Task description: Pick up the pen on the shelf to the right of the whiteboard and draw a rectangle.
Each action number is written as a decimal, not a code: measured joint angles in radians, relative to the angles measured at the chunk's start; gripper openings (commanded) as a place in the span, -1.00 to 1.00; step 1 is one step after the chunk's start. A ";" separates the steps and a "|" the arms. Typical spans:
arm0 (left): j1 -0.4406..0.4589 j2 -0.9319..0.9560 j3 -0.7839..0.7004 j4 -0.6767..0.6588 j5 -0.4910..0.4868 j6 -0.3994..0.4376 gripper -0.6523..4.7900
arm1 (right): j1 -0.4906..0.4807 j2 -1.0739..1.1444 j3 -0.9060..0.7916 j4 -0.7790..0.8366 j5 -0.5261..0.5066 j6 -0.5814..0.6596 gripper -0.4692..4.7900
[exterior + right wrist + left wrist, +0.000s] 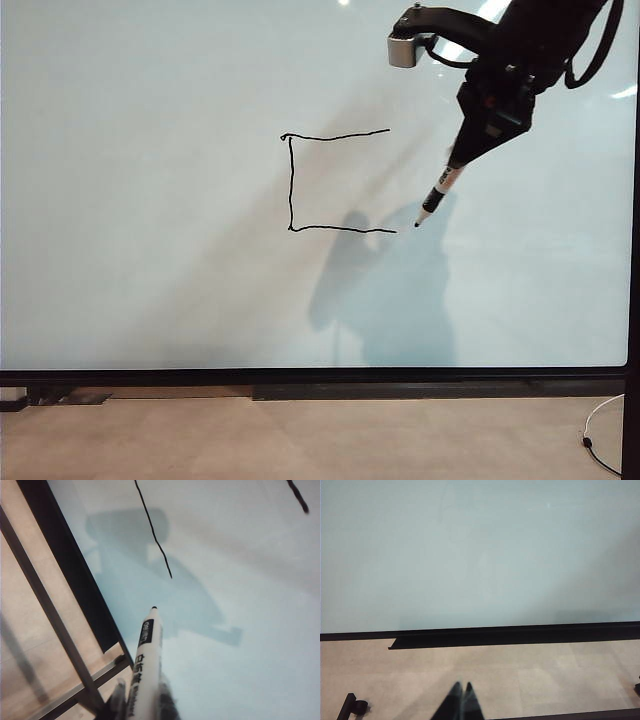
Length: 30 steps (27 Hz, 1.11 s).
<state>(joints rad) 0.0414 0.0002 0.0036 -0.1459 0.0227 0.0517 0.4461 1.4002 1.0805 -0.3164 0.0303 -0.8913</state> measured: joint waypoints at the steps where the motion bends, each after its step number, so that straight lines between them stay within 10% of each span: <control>1: 0.000 0.000 0.000 0.000 0.000 0.000 -0.78 | 0.000 0.007 0.005 0.007 0.000 -0.002 -0.84; 30: 0.000 0.000 0.000 0.000 0.000 0.000 -0.78 | 0.000 0.121 0.040 0.127 -0.005 -0.020 -0.84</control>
<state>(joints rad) 0.0410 0.0002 0.0036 -0.1463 0.0227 0.0517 0.4458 1.5208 1.1206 -0.1890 0.0254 -0.9112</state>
